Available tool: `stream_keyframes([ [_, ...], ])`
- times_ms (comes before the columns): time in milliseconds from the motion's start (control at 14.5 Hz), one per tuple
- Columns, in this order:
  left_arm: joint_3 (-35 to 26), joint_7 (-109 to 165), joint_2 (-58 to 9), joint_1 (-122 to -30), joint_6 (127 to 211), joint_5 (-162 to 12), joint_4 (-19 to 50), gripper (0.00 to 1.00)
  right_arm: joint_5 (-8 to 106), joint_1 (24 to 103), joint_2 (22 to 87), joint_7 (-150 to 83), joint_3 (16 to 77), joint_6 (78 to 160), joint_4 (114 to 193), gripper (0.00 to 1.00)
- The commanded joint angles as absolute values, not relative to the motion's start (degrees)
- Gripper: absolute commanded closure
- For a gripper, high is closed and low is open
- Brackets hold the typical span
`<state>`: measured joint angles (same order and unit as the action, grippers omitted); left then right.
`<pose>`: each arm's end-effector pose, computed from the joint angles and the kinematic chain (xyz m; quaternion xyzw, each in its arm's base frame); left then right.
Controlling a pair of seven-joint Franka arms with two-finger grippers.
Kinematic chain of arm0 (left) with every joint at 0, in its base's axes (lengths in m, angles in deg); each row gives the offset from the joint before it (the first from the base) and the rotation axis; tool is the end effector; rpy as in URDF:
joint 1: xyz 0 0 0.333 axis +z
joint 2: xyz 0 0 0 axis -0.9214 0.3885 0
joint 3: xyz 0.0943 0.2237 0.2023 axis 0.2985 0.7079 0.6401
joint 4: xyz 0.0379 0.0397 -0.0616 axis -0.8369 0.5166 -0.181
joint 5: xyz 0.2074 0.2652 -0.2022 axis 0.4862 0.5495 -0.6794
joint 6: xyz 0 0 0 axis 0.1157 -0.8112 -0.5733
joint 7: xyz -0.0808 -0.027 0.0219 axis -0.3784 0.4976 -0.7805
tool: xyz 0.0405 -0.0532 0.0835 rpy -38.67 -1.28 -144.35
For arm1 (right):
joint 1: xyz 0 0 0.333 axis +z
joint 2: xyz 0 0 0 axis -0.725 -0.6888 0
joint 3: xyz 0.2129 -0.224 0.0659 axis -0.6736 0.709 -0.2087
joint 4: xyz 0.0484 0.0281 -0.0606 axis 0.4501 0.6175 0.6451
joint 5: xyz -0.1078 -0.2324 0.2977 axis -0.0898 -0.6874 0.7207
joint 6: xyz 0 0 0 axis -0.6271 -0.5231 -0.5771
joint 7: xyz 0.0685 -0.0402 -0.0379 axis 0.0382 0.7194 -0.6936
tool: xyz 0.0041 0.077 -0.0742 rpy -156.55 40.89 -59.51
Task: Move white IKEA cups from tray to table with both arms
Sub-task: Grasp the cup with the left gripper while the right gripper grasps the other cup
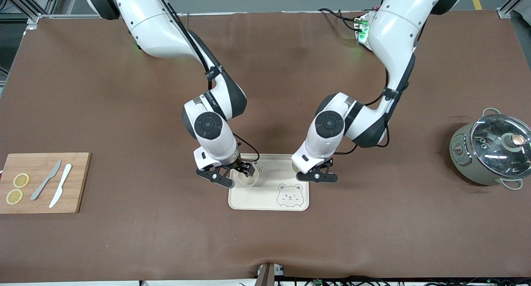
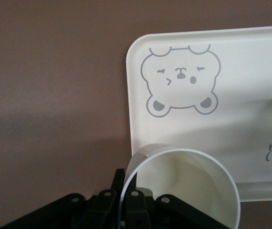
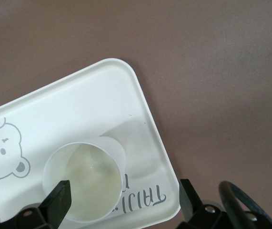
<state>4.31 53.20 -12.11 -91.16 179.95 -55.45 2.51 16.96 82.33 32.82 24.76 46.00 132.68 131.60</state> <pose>0.6118 -0.3730 0.2819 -0.9980 0.0480 -0.0411 0.0004 0.6346 0.4033 0.2696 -0.9774 0.2022 -0.0416 0.0455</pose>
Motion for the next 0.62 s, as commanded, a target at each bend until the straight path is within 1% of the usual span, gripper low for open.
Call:
stream_keyframes([
  [0, 3.96, 54.94, -21.35, -89.47, 180.45, -53.53, 12.79, 1.0, 17.43, 82.85, 30.68, 25.5, 46.45, 133.36, 129.54, 0.0],
  [138, 3.87, 54.68, -26.35, -88.15, 181.94, -53.54, 18.93, 1.0, 17.34, 83.29, 30.15, 25.5, 46.54, 133.54, 129.54, 0.0],
  [344, 3.61, 53.02, -33.74, -85.43, 186.77, -53.97, 29.04, 1.0, 17.26, 83.81, 29.36, 25.5, 46.54, 135.03, 129.72, 0.0],
  [551, 3.09, 49.5, -40.16, -82.53, 188.36, -54.59, 37.4, 1.0, 17.08, 84.35, 28.83, 25.5, 46.54, 135.65, 129.72, 0.0],
])
